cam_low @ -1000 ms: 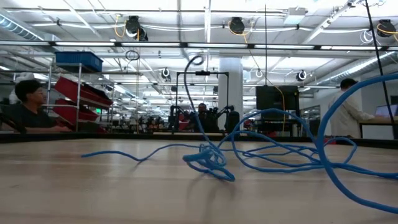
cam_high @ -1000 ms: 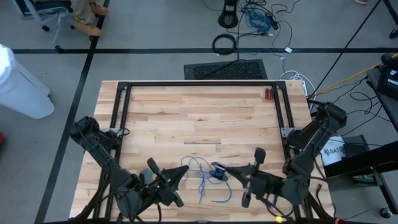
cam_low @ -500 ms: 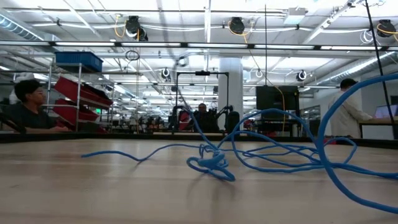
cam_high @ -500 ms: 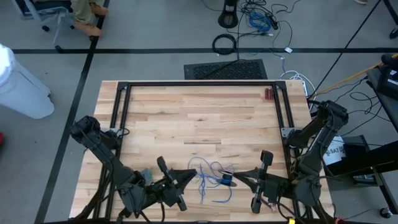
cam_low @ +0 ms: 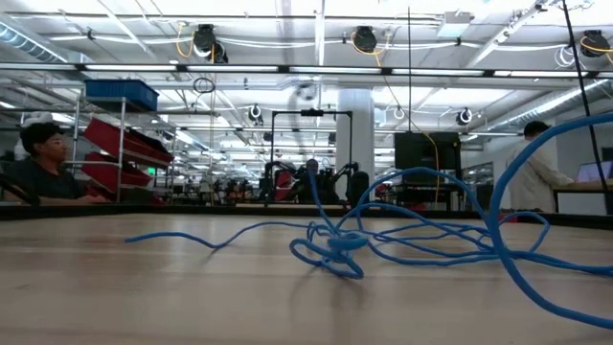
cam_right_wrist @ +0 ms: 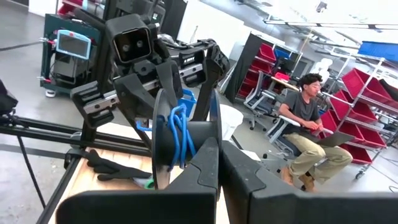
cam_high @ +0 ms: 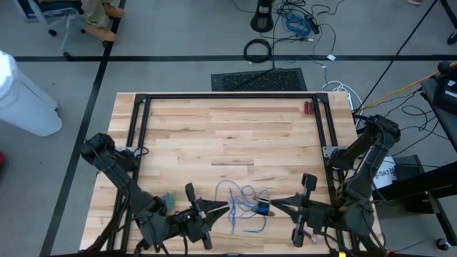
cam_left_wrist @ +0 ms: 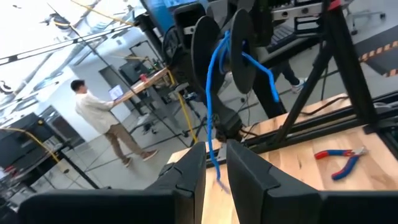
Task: Coil cords
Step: Coil the blue wire onto the black spool
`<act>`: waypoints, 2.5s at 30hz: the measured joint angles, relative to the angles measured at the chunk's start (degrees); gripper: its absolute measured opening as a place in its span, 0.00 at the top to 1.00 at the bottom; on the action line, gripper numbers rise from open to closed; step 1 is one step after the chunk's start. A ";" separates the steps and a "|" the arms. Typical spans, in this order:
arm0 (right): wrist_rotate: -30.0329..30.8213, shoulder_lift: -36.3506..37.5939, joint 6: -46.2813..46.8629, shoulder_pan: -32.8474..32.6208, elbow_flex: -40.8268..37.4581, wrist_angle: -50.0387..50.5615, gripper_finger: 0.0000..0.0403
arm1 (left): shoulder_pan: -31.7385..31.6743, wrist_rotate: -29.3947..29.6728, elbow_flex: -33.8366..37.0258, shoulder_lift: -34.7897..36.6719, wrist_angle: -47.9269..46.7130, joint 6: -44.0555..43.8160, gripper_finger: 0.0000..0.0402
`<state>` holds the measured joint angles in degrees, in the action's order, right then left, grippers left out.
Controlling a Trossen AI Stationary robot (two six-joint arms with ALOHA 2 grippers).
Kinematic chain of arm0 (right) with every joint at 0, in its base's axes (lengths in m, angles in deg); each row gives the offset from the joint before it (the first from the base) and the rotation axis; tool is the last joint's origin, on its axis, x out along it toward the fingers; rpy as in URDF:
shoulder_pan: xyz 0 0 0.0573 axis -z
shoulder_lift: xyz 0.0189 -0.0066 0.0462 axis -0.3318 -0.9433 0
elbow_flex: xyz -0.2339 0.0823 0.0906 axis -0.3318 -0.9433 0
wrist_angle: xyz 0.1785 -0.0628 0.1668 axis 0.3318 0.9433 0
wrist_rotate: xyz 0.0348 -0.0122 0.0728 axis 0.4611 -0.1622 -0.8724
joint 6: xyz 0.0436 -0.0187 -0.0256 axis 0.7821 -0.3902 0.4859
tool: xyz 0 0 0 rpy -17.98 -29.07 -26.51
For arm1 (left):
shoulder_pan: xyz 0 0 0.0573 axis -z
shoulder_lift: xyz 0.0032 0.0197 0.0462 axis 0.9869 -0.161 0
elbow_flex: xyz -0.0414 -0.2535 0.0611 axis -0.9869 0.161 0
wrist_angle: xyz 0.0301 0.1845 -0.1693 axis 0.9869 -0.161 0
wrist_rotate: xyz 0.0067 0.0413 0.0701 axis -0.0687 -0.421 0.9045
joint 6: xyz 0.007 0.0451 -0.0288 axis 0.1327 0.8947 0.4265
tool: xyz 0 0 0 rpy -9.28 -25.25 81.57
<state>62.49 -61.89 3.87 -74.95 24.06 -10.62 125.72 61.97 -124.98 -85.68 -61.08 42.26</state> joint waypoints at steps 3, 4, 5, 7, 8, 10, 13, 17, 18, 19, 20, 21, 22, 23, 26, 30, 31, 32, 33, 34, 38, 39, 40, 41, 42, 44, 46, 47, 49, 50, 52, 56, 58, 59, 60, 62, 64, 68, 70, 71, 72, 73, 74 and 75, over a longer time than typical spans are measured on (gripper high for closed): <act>0.00 0.04 -0.02 -0.09 0.00 0.01 1.00 | 0.02 -1.67 0.00 0.00 0.48 0.00 0.82; -0.05 0.04 -0.02 -0.09 0.00 0.03 1.00 | -0.11 -3.20 0.00 0.00 0.50 -0.01 0.82; -0.04 0.04 -0.02 -0.09 0.00 0.04 1.00 | -0.35 -5.45 0.00 0.00 0.48 -0.03 0.82; -0.03 0.04 -0.02 -0.07 0.00 0.02 1.00 | -0.84 -10.73 0.00 0.00 0.49 -0.80 0.82; -0.11 0.04 -0.02 -0.05 0.00 0.04 1.00 | -1.15 -12.95 0.00 0.00 0.55 -1.58 0.82; -0.93 0.04 -0.02 -0.05 0.00 0.07 1.00 | -1.78 -15.67 0.00 -0.02 1.42 -2.93 0.82; -4.01 0.04 -0.02 -0.04 0.00 0.08 1.00 | -2.13 -15.99 0.00 -0.07 3.40 -3.03 0.82; -4.75 0.04 -0.01 0.46 0.00 0.09 1.00 | -2.46 -17.01 -0.02 -0.31 3.58 -3.01 0.83; -4.75 0.04 0.16 0.66 0.00 0.10 1.00 | -2.68 -18.15 -0.02 -0.39 3.57 -3.01 0.83; -4.80 0.04 0.41 0.88 0.00 0.17 1.00 | -2.98 -19.53 -0.02 -0.66 3.91 -3.01 0.83; -5.23 0.04 0.74 1.06 0.00 0.40 1.00 | -3.18 -20.34 -0.02 -0.92 4.83 -2.93 0.83; -6.24 0.04 1.18 1.32 0.00 0.42 1.00 | -3.27 -20.55 -0.02 -1.40 5.95 -2.74 0.83; -7.46 0.04 1.72 1.63 0.00 0.46 1.00 | -3.58 -20.56 -0.02 -1.98 7.03 -2.45 0.83; -8.52 0.02 2.09 1.87 0.00 0.44 1.00 | -3.86 -20.56 -0.02 -2.50 8.06 -1.71 0.83; -9.67 0.02 3.07 2.29 0.00 0.42 1.00 | -4.22 -20.54 -0.02 -4.00 10.68 0.77 0.83; -10.67 0.00 3.43 2.69 0.00 0.50 1.00 | -4.29 -20.53 -0.02 -5.54 15.22 3.99 0.83; -10.61 0.00 3.43 2.74 0.00 0.48 1.00 | -4.38 -20.53 -0.02 -5.73 16.00 4.51 0.83; -10.63 0.00 3.39 2.80 0.00 0.45 1.00 | -4.44 -20.52 -0.02 -5.81 16.44 4.55 0.83; -10.61 0.00 3.39 2.80 0.00 0.46 1.00 | -4.52 -20.50 -0.02 -5.81 16.78 4.53 0.83; -10.64 0.00 3.37 2.80 0.00 0.46 1.00 | -4.67 -20.46 -0.02 -5.81 16.99 4.50 0.83; -10.55 0.00 3.41 3.04 0.00 0.46 1.00 | -5.22 -20.48 -0.02 -5.81 16.97 1.76 0.83; -10.45 0.00 3.41 3.06 0.00 0.46 1.00 | -5.40 -20.48 -0.02 -5.81 16.94 0.65 0.83; -10.36 -0.07 3.41 3.13 0.00 0.44 1.00 | -5.59 -20.48 -0.02 -5.81 16.94 -0.48 0.83; -10.29 -0.20 3.41 3.27 0.00 0.31 1.00 | -5.75 -20.48 -0.02 -5.81 16.95 -1.43 0.83; -10.50 -0.34 3.41 3.40 0.00 0.26 1.00 | -5.90 -20.45 -0.02 -5.81 16.95 -2.24 0.83; -10.45 -0.83 3.49 3.57 -0.01 0.38 1.00 | -6.21 -20.39 -0.02 -5.81 16.87 -3.03 0.83; -10.64 -1.10 3.57 4.04 -0.02 0.01 1.00 | -6.25 -20.28 -0.02 -6.12 17.10 -3.06 0.83; -10.64 -1.20 3.63 4.22 -0.02 -0.04 1.00 | -6.25 -20.26 -0.02 -6.21 17.14 -3.06 0.83; -10.79 -1.31 3.63 4.60 -0.02 0.08 1.00 | -6.36 -20.28 -0.02 -6.27 17.10 -3.06 0.83; -10.87 -1.33 3.63 4.75 -0.02 0.13 1.00 | -6.39 -20.28 -0.02 -6.27 17.12 -3.06 0.83; -12.13 -1.32 3.65 5.08 -0.02 -0.02 1.00 | -6.47 -20.28 -0.02 -6.27 17.31 -3.04 0.83; -13.65 -1.34 4.05 5.38 -0.02 0.00 1.00 | -6.34 -20.49 -0.02 -6.27 18.56 -3.04 0.83; -13.54 -1.40 4.10 5.38 -0.02 -0.02 1.00 | -6.34 -20.83 -0.02 -6.27 18.76 -3.06 0.83; -13.54 -1.40 4.22 5.38 -0.02 -0.01 1.00 | -6.34 -20.81 -0.02 -6.27 18.73 -3.08 0.85; -13.44 -1.40 4.51 5.36 -0.02 0.04 1.00 | -6.34 -20.86 -0.02 -6.27 18.66 -3.05 0.87; -13.50 -1.40 4.70 5.35 -0.02 -0.02 1.00 | -6.16 -20.97 -0.02 -6.27 18.78 -3.06 0.93; -13.59 -1.40 4.70 5.38 -0.02 0.04 1.00 | -5.94 -21.07 0.00 -6.27 18.80 -3.04 0.98; -13.55 -1.40 4.70 5.35 0.00 0.89 1.00 | -5.90 -20.68 0.00 -6.27 18.78 -2.63 0.98; -13.08 -1.40 4.73 5.11 0.00 1.58 0.98 | -5.89 -20.52 0.00 -6.27 18.64 -2.58 0.99; -12.47 -1.40 4.74 4.83 0.00 1.81 0.96 | -5.88 -20.52 0.00 -6.27 18.68 -2.54 0.99; -11.67 -1.40 4.74 4.44 0.00 1.94 0.94 | -5.86 -20.49 0.00 -6.27 18.64 -2.54 0.99; -10.87 -1.40 4.73 4.07 0.00 2.06 0.92 | -5.85 -20.38 0.00 -6.27 18.64 -2.60 0.99; -10.00 -1.39 4.72 3.63 0.00 2.06 0.89 | -5.76 -19.87 0.00 -6.27 18.65 -2.91 0.99; -9.45 -1.31 4.55 3.21 0.00 2.08 0.86 | -5.56 -19.24 0.00 -6.24 18.64 -2.97 0.99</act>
<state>53.04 -63.21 8.42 -71.75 24.06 -8.54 120.17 42.73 -124.98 -91.93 -42.44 39.29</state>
